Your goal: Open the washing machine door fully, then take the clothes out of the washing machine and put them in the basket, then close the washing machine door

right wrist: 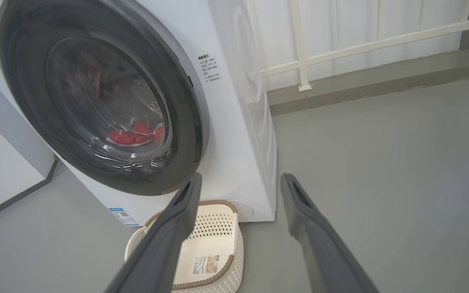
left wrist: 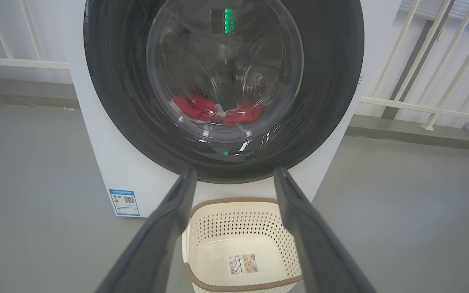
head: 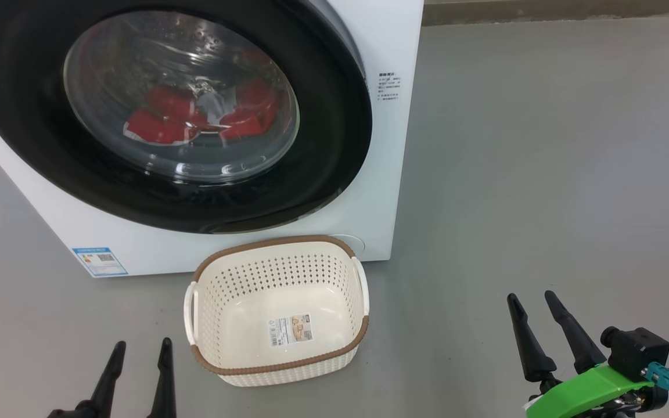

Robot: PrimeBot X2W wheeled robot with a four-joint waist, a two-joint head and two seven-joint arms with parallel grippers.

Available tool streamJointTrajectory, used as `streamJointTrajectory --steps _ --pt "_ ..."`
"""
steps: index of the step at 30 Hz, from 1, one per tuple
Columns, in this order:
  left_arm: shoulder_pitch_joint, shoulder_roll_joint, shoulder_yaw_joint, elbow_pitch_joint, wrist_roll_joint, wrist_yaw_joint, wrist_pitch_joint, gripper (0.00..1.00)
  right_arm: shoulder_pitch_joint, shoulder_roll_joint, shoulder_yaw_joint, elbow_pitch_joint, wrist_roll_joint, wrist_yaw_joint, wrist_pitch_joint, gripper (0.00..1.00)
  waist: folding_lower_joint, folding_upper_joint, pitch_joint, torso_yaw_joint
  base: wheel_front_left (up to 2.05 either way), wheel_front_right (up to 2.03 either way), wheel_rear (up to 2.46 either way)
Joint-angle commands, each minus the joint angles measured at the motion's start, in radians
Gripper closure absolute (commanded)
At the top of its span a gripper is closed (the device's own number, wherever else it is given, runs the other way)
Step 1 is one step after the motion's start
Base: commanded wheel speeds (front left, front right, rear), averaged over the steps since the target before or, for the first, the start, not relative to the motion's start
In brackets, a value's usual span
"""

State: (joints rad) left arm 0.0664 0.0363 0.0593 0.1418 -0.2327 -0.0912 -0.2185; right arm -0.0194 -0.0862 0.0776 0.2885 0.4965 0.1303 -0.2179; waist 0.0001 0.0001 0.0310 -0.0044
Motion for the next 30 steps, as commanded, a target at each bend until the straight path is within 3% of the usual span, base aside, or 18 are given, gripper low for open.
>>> streamJointTrajectory --steps 1,10,30 --pt "-0.005 0.013 0.026 -0.032 0.039 0.006 -0.017 0.0 -0.007 -0.01 0.019 -0.03 -0.033 0.0 -0.018 0.0 -0.0001 -0.0001 0.002 0.0 0.0 0.0 0.0" --pt "0.003 0.014 0.032 -0.03 0.132 0.002 -0.043 0.0 0.0 -0.008 0.011 -0.032 -0.118 0.0 -0.043 0.0 -0.0001 -0.0001 0.004 -0.002 0.0 0.0 0.0" --pt "0.006 0.014 0.043 -0.004 0.085 -0.008 -0.043 0.0 0.037 0.01 -0.034 -0.031 -0.116 0.0 -0.044 0.0 -0.0001 -0.0001 0.001 -0.002 0.0 0.0 0.0"
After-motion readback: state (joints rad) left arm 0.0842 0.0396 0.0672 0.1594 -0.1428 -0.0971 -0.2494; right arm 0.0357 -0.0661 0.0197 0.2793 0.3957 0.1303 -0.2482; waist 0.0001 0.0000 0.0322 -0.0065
